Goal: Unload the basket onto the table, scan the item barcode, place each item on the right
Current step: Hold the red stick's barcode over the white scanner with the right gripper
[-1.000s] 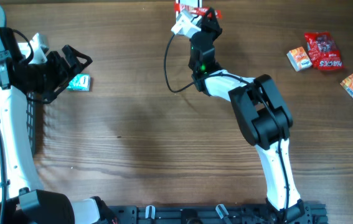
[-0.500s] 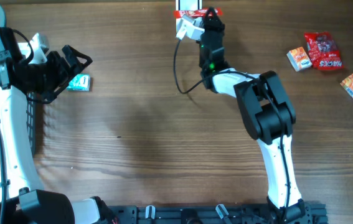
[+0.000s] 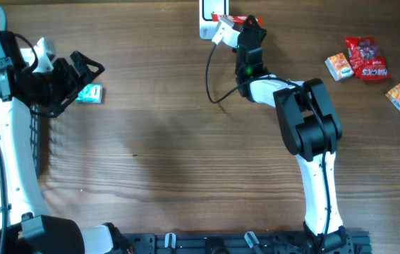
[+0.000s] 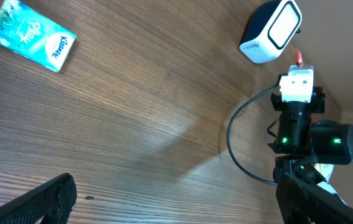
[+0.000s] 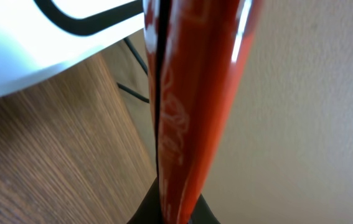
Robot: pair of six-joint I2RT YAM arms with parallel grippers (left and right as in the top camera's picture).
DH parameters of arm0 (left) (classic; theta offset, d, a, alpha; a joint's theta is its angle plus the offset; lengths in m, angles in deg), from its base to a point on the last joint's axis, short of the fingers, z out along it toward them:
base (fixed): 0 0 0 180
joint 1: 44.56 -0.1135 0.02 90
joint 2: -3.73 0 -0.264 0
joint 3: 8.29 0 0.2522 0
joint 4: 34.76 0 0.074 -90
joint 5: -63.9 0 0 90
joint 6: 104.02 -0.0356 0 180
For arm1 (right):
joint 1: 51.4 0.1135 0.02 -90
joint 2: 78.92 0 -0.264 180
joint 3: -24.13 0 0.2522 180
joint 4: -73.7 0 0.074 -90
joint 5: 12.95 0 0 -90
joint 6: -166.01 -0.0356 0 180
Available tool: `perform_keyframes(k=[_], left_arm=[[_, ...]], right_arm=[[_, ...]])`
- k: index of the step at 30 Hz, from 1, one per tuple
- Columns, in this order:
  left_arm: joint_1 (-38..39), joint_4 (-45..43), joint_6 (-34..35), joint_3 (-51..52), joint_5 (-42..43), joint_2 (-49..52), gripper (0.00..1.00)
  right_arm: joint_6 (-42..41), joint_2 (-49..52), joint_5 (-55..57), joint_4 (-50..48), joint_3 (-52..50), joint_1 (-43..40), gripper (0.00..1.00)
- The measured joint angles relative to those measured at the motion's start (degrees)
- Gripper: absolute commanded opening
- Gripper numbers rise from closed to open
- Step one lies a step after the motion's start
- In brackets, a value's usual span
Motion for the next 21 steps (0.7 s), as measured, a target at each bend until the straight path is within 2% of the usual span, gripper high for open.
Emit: perform_keyframes(k=[11, 21], left_arm=[[0.0, 0.0, -0.02, 0.0, 0.02, 0.0, 1.0], [0.0, 0.0, -0.02, 0.0, 0.0, 0.0, 1.0]], right_arm=[[10.56, 0.0, 11.65, -1.11, 0.0, 0.13, 0.04], [10.08, 0.0, 21.79, -1.46, 0.0, 2.51, 0.04]])
